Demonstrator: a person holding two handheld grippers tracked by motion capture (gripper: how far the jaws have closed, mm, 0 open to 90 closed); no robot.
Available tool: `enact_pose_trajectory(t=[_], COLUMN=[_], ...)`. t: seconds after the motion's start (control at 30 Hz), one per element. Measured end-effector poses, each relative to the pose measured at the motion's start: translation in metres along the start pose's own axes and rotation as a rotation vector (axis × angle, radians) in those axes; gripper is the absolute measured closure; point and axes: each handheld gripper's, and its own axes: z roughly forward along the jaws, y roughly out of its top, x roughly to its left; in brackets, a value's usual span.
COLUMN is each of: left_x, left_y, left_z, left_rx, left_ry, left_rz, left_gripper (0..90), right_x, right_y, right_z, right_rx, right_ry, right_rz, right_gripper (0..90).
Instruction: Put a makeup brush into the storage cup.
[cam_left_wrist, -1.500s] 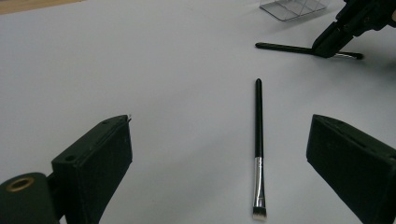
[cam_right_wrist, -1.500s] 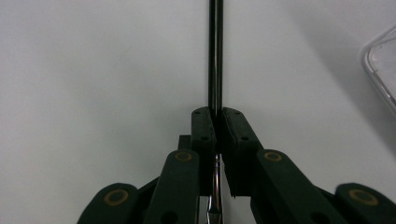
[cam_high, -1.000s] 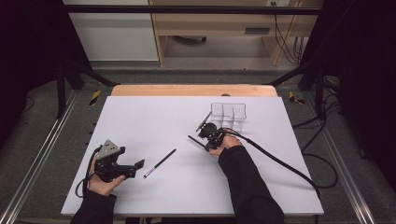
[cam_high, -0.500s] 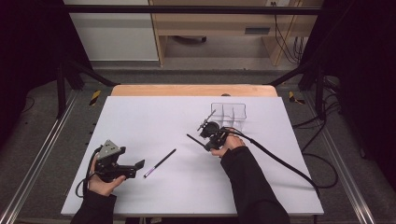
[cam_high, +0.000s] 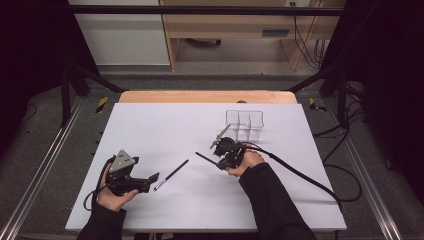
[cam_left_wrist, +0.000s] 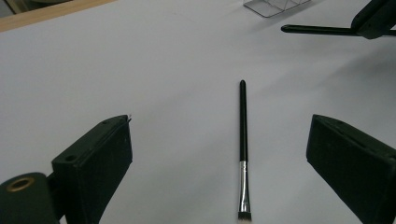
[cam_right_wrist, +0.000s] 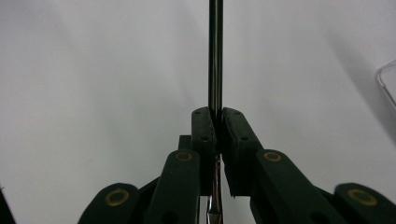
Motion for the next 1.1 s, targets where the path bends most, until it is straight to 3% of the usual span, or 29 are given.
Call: enact_pose_trajectory(t=[0.47, 0.77, 1.1], left_x=[-0.011, -0.026, -0.043], left_y=[0.016, 0.039, 0.052], left_z=[0.006, 0.009, 0.016], left_rx=[0.058, 0.104, 0.139], left_ry=[-0.010, -0.019, -0.041], left_rz=[0.133, 0.262, 0.370], left_gripper=[6.2, 6.1, 6.1], right_x=[0.012, 0.015, 0.021], right_y=[-0.006, -0.007, -0.009], right_z=[-0.013, -0.017, -0.022], right_rx=[0.001, -0.014, -0.015], right_ry=[0.037, 0.062, 0.085], right_rz=[-0.038, -0.047, -0.058], right_gripper=[84.3, 84.3, 84.2])
